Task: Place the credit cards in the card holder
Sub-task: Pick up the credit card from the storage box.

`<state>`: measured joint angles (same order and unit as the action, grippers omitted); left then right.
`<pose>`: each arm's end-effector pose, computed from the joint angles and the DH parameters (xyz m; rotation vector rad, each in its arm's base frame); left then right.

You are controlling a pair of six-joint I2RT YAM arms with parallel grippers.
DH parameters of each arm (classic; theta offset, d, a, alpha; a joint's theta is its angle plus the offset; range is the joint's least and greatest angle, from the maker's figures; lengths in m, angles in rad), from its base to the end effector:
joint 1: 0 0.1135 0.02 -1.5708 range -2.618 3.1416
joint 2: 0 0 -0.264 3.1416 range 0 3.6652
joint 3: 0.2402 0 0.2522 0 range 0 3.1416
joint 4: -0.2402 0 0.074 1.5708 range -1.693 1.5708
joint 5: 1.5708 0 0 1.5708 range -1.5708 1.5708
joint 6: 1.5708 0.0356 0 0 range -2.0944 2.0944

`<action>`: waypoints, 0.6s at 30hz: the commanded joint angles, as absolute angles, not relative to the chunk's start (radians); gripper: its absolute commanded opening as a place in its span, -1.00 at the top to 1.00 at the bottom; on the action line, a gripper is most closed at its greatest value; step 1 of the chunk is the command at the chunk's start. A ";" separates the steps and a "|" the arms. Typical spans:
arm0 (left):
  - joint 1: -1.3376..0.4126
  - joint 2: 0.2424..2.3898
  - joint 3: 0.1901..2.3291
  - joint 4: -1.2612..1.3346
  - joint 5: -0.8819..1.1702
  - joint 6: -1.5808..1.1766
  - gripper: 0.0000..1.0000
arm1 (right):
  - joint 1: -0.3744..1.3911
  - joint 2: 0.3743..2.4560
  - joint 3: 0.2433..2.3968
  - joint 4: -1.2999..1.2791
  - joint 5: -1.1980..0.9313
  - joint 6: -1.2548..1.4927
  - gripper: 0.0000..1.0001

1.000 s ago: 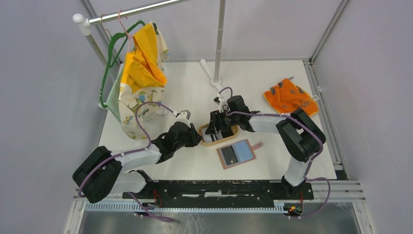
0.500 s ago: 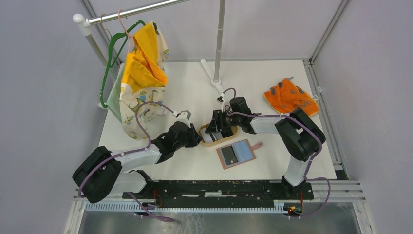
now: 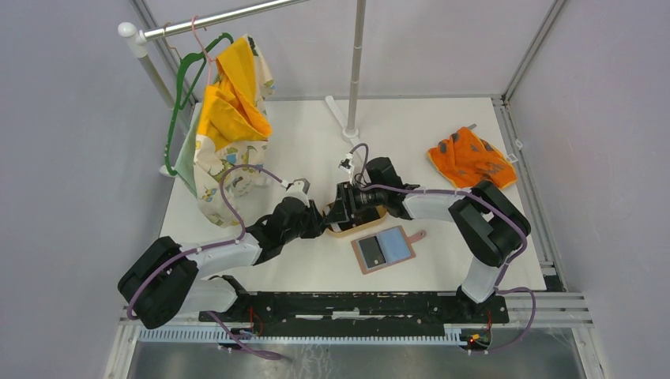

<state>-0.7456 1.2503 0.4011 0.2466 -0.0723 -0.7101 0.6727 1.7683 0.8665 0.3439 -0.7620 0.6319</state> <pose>0.1736 -0.1568 0.1577 -0.0029 2.2714 -0.7331 0.2627 0.2407 0.1646 -0.5624 2.3077 1.5188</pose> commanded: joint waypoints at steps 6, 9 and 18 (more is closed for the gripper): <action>-0.747 1.253 0.446 0.346 -0.054 -0.700 0.52 | 0.679 1.791 0.952 0.138 -0.637 0.457 -0.22; -0.747 1.265 0.456 0.347 -0.051 -0.695 0.52 | 0.678 1.773 0.962 0.126 -0.637 0.431 -0.26; -0.747 1.277 0.465 0.347 -0.050 -0.687 0.52 | 0.678 1.705 1.036 0.013 -0.607 0.218 -0.34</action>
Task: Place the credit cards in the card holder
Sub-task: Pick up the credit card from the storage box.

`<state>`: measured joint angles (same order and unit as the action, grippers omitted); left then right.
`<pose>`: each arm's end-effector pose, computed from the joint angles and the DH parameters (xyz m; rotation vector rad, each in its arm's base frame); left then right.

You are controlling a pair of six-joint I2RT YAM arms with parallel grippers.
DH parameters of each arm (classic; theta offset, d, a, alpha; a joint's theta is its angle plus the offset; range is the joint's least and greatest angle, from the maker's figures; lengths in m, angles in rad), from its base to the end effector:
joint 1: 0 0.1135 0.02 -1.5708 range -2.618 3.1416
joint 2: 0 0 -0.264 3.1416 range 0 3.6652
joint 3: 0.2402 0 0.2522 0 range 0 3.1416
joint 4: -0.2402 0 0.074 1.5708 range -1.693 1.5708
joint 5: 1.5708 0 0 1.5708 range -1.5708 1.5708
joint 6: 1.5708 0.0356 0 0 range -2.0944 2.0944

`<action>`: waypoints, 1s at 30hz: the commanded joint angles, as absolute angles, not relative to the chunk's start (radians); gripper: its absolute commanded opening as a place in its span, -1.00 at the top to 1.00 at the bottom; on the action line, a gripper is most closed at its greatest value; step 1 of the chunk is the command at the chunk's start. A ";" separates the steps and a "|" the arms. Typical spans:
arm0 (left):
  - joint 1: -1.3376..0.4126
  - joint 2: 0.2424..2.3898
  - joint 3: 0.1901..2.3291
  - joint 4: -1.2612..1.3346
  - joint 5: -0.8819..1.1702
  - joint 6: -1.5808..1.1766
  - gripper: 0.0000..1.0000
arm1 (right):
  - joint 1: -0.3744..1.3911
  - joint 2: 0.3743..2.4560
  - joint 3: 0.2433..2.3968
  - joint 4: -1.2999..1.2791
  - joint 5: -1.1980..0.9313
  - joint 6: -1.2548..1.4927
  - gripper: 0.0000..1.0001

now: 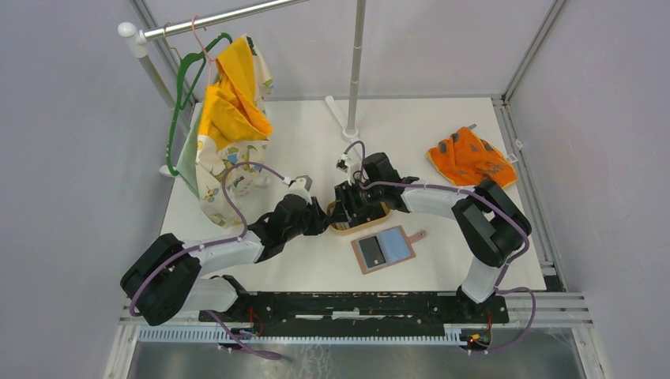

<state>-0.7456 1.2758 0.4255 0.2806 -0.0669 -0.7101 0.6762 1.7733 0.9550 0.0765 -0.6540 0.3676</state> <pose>0.1795 -0.1625 0.1625 -0.0012 2.2419 -0.7597 0.2670 0.2420 0.1652 -0.7360 2.3589 1.2547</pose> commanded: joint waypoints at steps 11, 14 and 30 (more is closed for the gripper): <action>-0.748 1.290 0.471 0.365 -0.034 -0.687 0.60 | 0.680 1.759 1.079 -0.145 -0.412 0.089 -0.50; -0.748 1.286 0.464 0.373 -0.031 -0.687 0.63 | 0.687 1.786 1.079 -0.148 -0.398 0.099 -0.51; -0.747 1.264 0.448 0.399 -0.011 -0.672 0.71 | 0.704 1.792 1.121 -0.249 -0.272 0.061 -0.59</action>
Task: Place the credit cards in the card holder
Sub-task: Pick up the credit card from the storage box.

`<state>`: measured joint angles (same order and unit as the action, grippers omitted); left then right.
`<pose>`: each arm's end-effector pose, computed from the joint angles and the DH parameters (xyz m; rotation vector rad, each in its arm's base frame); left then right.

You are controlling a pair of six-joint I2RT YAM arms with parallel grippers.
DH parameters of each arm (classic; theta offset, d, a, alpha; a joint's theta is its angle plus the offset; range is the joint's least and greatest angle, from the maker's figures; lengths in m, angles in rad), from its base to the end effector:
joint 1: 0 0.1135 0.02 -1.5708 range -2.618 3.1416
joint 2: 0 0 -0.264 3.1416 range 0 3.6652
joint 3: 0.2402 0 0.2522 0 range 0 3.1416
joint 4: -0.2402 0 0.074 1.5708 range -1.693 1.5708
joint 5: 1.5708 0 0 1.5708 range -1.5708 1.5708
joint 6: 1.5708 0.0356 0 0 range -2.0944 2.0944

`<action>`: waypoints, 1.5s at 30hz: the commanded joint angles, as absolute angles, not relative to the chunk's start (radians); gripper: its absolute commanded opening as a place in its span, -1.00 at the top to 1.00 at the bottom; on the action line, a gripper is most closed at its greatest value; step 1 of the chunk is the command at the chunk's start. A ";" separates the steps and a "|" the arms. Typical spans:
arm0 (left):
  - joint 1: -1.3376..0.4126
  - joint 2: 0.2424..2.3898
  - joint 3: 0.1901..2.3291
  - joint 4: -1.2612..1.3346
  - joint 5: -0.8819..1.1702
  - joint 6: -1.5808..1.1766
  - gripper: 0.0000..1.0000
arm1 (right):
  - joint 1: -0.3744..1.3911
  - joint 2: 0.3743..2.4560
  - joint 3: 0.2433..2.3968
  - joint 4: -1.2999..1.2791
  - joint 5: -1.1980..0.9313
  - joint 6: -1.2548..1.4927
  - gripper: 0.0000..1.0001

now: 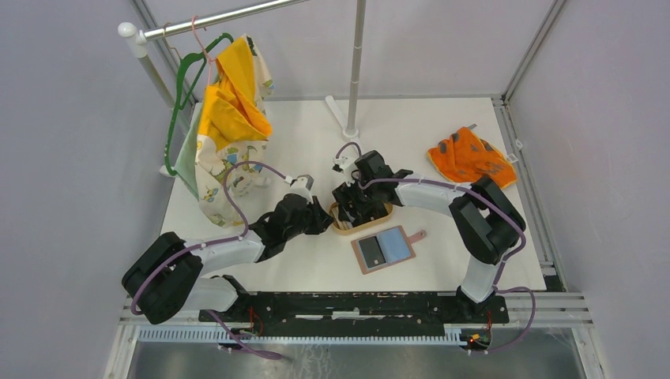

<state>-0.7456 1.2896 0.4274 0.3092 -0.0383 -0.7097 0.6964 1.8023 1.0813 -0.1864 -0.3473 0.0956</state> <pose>0.1809 -0.1652 0.1626 0.0163 2.2350 -0.7974 0.2764 0.2469 0.1691 -0.9046 2.3979 0.7539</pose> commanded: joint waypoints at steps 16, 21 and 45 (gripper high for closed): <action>-0.747 1.265 0.444 0.414 -0.005 -0.671 0.73 | 0.725 1.843 1.110 -0.230 -0.584 0.149 -0.47; -0.747 1.249 0.441 0.411 -0.005 -0.669 0.73 | 0.706 1.846 1.102 -0.215 -0.594 0.164 -0.33; -0.748 1.161 0.517 0.113 -0.030 -0.773 0.37 | 0.619 1.931 1.081 -0.192 -0.661 0.198 0.00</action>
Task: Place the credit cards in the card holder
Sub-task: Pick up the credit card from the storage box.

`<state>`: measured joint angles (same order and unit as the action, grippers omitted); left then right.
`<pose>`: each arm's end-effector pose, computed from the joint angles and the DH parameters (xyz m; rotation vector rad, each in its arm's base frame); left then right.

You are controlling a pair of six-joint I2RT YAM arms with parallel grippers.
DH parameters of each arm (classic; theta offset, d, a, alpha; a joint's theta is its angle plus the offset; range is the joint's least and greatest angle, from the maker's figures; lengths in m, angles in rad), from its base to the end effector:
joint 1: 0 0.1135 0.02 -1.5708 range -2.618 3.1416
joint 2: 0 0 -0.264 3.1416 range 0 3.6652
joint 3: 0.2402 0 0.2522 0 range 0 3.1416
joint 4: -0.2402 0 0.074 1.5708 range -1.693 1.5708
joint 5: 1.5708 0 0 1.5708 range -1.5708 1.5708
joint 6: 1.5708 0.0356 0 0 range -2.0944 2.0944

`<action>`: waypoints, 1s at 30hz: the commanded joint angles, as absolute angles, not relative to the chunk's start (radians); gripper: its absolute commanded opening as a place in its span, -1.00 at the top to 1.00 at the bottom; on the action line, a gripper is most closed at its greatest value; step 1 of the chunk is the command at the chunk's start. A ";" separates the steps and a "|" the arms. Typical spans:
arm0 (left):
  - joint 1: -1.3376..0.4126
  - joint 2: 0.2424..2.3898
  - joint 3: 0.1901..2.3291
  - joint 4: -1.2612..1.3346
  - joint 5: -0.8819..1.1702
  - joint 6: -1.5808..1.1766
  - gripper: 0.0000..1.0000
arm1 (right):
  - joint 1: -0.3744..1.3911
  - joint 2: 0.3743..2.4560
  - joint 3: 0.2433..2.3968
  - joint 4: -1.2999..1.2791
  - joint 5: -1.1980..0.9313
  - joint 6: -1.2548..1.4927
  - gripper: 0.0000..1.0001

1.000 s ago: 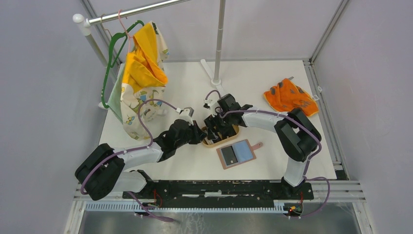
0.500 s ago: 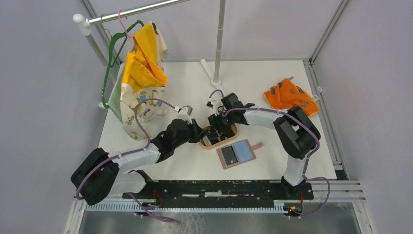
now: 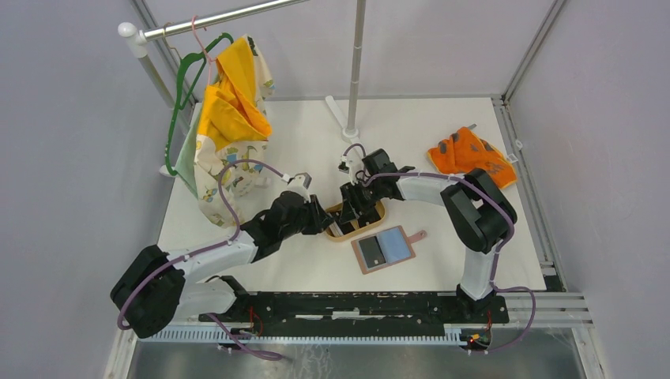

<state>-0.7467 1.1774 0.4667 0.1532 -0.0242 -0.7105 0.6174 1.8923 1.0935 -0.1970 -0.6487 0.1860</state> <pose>0.1742 -0.1601 0.1850 0.0256 2.2441 -0.8090 0.2917 0.2334 0.1444 -0.8227 2.5266 1.1239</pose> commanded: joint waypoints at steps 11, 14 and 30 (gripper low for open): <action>-0.760 1.325 0.652 -0.076 -0.070 -0.943 0.04 | 0.620 1.947 1.083 -0.192 -0.667 0.203 0.10; -0.781 1.371 0.713 -0.156 -0.128 -0.958 0.00 | 0.617 1.949 1.083 -0.192 -0.670 0.203 0.13; -0.848 1.381 0.775 -0.260 -0.265 -1.004 -0.10 | 0.610 1.951 1.085 -0.198 -0.675 0.204 0.16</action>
